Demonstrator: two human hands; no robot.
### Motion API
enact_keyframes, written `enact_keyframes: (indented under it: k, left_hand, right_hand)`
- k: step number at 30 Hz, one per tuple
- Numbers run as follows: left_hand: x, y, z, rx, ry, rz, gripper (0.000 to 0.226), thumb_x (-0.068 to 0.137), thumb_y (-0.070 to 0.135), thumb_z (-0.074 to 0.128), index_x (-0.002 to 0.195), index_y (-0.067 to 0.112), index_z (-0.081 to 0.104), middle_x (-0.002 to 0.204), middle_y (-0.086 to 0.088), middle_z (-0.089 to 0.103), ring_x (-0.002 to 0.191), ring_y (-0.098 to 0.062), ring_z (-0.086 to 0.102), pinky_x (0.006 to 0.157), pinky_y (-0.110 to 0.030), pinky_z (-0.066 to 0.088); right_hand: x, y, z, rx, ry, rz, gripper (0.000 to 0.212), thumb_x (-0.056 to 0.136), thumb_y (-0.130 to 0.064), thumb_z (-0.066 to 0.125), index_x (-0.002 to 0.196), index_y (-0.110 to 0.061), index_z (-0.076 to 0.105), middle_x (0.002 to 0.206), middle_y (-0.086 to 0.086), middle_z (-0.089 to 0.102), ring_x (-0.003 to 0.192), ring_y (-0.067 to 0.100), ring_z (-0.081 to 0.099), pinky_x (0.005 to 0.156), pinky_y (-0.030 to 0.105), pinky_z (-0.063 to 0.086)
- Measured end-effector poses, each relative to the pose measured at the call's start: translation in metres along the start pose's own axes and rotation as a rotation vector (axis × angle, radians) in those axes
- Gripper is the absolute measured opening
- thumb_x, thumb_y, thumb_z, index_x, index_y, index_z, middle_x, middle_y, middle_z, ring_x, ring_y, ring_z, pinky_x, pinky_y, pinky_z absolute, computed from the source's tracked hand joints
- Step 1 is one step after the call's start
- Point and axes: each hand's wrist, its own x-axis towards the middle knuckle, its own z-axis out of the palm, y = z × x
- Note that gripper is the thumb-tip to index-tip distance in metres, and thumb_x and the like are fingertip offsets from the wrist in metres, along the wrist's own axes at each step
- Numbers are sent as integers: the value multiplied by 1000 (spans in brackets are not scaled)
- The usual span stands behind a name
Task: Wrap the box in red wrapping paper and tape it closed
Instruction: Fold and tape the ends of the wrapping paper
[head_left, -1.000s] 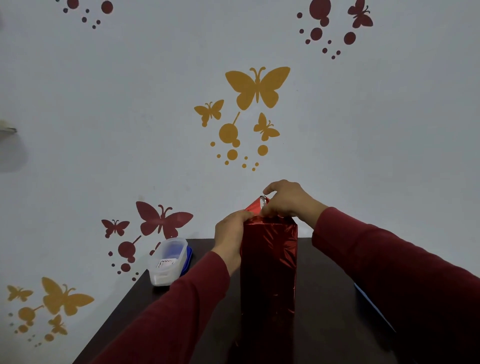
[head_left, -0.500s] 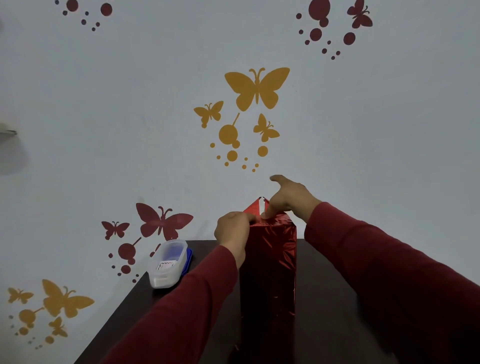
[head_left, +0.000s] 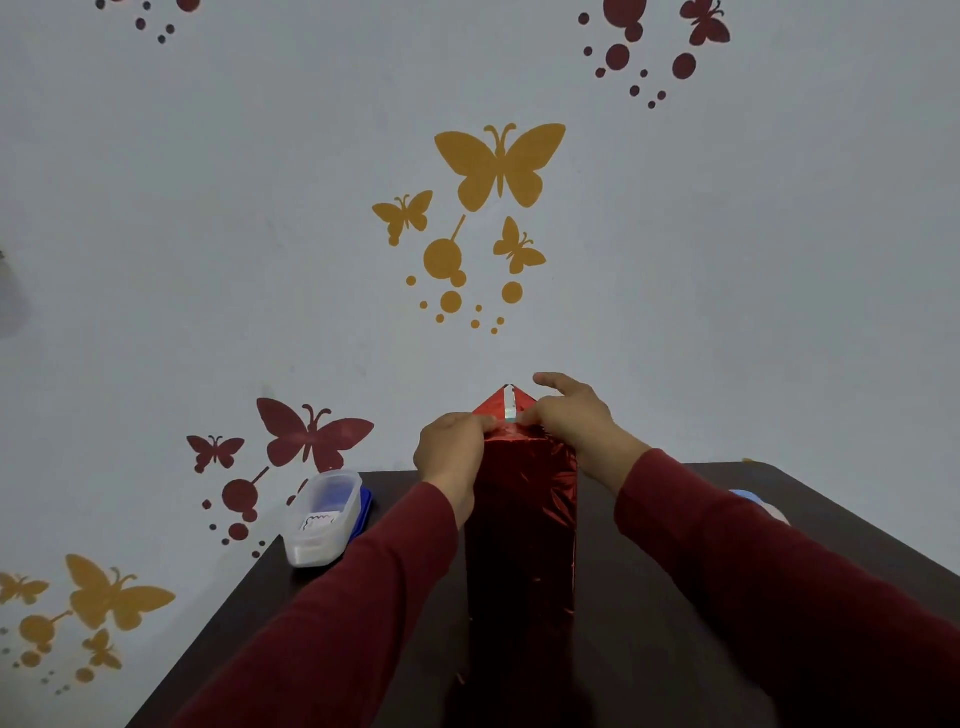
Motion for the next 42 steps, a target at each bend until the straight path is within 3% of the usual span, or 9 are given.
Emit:
enact_keyframes:
  k: [5, 9, 12, 17, 20, 23, 30, 36, 42]
  left_hand:
    - [3, -2, 1, 17, -11, 20, 9, 87, 25, 69, 85, 17, 71, 97, -6, 73, 95, -27, 69, 86, -40, 56]
    - [13, -6, 0, -12, -62, -9, 25, 78, 37, 52, 73, 15, 61, 92, -15, 71, 91, -36, 68, 88, -52, 56]
    - [-2, 6, -5, -32, -19, 24, 33, 86, 46, 52, 82, 15, 61, 95, -7, 67, 98, -31, 66, 87, -48, 51]
    - [-49, -3, -5, 288, 230, 640, 25, 99, 35, 57, 123, 26, 61, 134, 8, 55, 124, -11, 44, 106, -42, 37]
    - [-84, -24, 18, 356, 83, 1062, 21, 93, 24, 60, 114, 25, 60, 120, 11, 56, 111, -7, 45, 94, -33, 36]
    - [-112, -54, 62, 322, -226, 1243, 22, 86, 20, 68, 107, 19, 62, 110, 7, 59, 105, -13, 55, 89, -36, 45]
    - [-131, -121, 158, 456, -673, 957, 87, 73, 66, 72, 145, 30, 40, 146, 16, 38, 134, -10, 40, 110, -42, 39]
    - [-124, -152, 186, 471, -734, 844, 97, 80, 60, 67, 159, 26, 21, 163, 10, 21, 150, -11, 22, 121, -40, 25]
    - [-117, -159, 180, 455, -789, 873, 98, 82, 56, 71, 160, 32, 16, 164, 16, 14, 149, -10, 23, 115, -32, 19]
  right_hand:
    - [0, 8, -3, 37, 90, 3, 59, 83, 0, 58, 131, -33, 68, 111, 5, 72, 88, 20, 72, 86, 39, 63]
    - [-12, 10, -16, -16, 174, -61, 46, 91, -8, 51, 129, -28, 68, 102, 2, 71, 69, 14, 60, 65, 29, 52]
    - [-24, 15, -37, -38, 260, -151, 36, 95, -13, 54, 123, -28, 72, 118, -2, 73, 99, 16, 67, 94, 34, 56]
    - [-60, 24, -80, -70, 251, -217, 12, 92, -28, 72, 81, -28, 78, 89, -13, 77, 101, 10, 71, 99, 40, 57]
    - [-85, 32, -114, -146, 294, -217, 20, 88, -38, 79, 77, -22, 80, 79, -10, 77, 87, 6, 71, 87, 32, 57]
    - [-104, 52, -151, -250, 389, -189, 31, 89, -41, 79, 72, -15, 77, 71, -5, 76, 72, 7, 70, 71, 25, 52]
    - [-117, 105, -228, -644, 543, 37, 36, 90, -34, 70, 68, -5, 71, 62, 10, 69, 69, 28, 69, 66, 40, 57]
    - [-108, 121, -244, -151, 339, 455, 34, 88, -37, 75, 108, -9, 74, 113, 9, 72, 100, 31, 70, 67, 42, 63]
    - [-90, 113, -234, -69, 138, 655, 29, 94, -19, 73, 117, -2, 69, 124, 15, 61, 99, 45, 62, 66, 59, 63]
